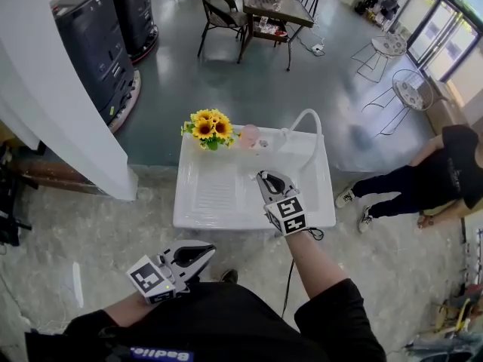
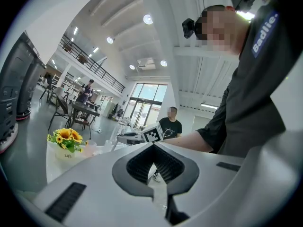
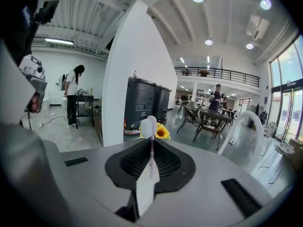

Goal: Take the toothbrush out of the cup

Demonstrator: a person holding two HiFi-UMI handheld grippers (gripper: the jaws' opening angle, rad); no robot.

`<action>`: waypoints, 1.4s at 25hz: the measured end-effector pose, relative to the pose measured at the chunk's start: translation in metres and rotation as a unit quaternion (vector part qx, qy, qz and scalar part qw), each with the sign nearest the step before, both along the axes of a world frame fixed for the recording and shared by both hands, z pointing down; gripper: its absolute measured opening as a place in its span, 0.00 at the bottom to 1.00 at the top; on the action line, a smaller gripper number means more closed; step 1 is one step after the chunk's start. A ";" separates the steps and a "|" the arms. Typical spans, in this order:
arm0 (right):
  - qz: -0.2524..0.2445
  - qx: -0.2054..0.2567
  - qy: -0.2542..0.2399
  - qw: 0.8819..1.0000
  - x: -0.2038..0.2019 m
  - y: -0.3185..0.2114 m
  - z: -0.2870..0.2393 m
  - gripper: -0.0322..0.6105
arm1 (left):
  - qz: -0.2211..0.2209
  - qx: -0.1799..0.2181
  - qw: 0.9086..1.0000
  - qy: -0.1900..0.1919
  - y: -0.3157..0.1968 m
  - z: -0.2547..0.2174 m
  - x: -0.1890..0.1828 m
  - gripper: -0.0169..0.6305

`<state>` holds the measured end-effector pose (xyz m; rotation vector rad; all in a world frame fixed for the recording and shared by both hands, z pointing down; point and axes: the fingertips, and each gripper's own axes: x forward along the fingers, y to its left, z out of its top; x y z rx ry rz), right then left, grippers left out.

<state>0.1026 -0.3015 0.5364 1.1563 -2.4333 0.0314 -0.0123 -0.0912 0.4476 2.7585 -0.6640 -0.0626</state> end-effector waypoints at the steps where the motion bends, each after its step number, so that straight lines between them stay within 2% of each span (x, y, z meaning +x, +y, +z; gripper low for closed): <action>1: -0.001 0.000 -0.003 1.000 -0.001 0.005 0.000 0.10 | 0.001 0.001 1.000 0.000 0.001 -0.001 0.001 0.03; 13: -0.003 0.009 -0.036 0.999 0.002 0.055 -0.024 0.10 | 0.003 0.000 1.000 -0.003 0.009 -0.004 0.001 0.03; 20: -0.005 0.001 -0.055 0.998 -0.004 0.089 -0.024 0.10 | 0.008 0.011 1.000 0.007 0.015 -0.007 0.004 0.03; 35: 0.002 -0.025 -0.099 0.995 -0.018 0.143 -0.017 0.10 | 0.018 0.013 1.000 -0.014 0.015 -0.002 0.006 0.03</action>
